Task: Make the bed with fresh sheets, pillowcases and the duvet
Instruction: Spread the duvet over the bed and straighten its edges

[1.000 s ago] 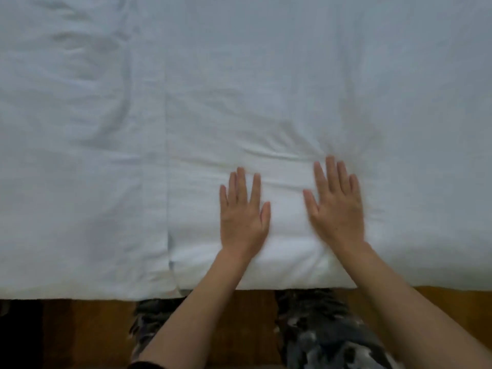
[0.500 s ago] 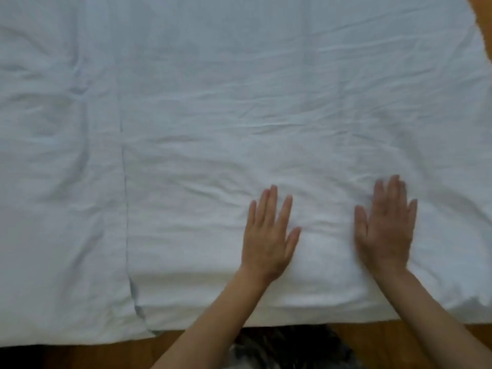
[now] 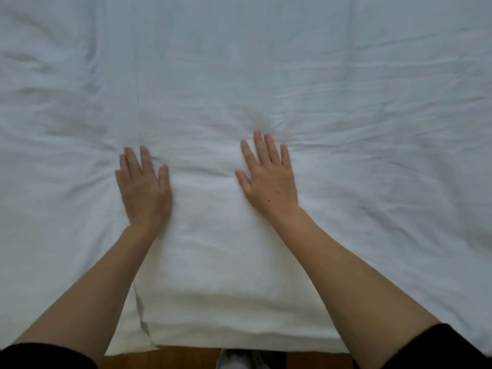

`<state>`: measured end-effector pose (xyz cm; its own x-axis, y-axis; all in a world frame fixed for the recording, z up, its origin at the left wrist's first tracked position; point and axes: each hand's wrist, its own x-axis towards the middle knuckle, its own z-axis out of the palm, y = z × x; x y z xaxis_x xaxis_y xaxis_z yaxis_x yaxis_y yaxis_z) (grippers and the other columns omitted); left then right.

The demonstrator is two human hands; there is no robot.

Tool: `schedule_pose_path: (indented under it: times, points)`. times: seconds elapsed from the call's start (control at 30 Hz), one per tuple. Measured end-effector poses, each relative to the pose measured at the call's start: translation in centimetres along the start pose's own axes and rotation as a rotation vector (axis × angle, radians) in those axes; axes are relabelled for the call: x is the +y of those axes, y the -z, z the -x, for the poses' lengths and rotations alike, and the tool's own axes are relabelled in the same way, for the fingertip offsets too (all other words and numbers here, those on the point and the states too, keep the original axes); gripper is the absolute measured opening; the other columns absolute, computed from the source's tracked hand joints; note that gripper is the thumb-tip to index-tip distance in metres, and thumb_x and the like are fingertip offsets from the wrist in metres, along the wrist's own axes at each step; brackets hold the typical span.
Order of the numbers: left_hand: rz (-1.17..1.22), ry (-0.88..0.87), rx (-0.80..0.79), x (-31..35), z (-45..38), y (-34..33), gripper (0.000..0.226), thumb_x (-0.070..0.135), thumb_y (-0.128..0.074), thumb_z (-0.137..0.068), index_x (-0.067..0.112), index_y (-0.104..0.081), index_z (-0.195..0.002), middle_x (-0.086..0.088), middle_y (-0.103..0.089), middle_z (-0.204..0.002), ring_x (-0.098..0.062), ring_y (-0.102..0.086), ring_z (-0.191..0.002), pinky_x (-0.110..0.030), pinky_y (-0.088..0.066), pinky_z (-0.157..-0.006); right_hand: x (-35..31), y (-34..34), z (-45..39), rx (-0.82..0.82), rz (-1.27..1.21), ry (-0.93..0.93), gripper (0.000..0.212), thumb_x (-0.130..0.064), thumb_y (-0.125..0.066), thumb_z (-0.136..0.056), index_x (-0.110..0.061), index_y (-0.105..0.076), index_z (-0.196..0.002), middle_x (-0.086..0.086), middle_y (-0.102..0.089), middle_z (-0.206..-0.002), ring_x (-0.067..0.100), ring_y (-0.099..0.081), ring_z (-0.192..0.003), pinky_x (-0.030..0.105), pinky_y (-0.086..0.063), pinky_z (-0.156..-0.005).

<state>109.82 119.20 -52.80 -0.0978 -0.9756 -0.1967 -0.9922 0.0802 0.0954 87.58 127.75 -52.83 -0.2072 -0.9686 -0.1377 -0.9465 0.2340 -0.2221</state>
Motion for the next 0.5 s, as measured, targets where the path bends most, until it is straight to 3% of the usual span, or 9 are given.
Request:
schedule_pose_path:
  times: [0.17, 0.37, 0.5]
  points:
    - [0.023, -0.063, -0.024, 7.2, 4.5, -1.5, 0.07, 0.044, -0.022, -0.096, 0.002, -0.016, -0.151, -0.025, -0.009, -0.157, -0.036, -0.009, -0.146, -0.047, -0.005, -0.119, 11.0, 1.4, 4.0, 0.047, 0.021, -0.147, 0.06, -0.044, -0.034, -0.091, -0.015, -0.041, -0.144, 0.013, -0.034, -0.151, 0.031, -0.033, -0.139, 0.045, -0.015, -0.113]
    - [0.028, -0.187, -0.006, 22.2, 11.6, -4.7, 0.07, 0.045, -0.021, -0.096, 0.002, -0.016, -0.151, -0.024, -0.01, -0.157, -0.036, -0.009, -0.146, -0.045, -0.002, -0.118, 25.4, 3.9, 14.9, 0.049, 0.007, -0.266, 0.059, -0.041, -0.031, -0.095, -0.015, -0.032, -0.148, 0.012, -0.027, -0.155, 0.028, -0.025, -0.143, 0.043, -0.015, -0.115]
    - [0.029, -0.337, -0.023, 33.0, 18.7, -7.0, 0.071, 0.046, -0.024, -0.095, 0.0, -0.022, -0.149, -0.026, -0.017, -0.156, -0.039, -0.016, -0.145, -0.049, -0.008, -0.117, 33.1, 5.0, 23.8, 0.036, -0.006, -0.366, 0.06, -0.044, -0.028, -0.097, -0.017, -0.025, -0.15, 0.011, -0.022, -0.157, 0.027, -0.021, -0.144, 0.045, -0.014, -0.116]
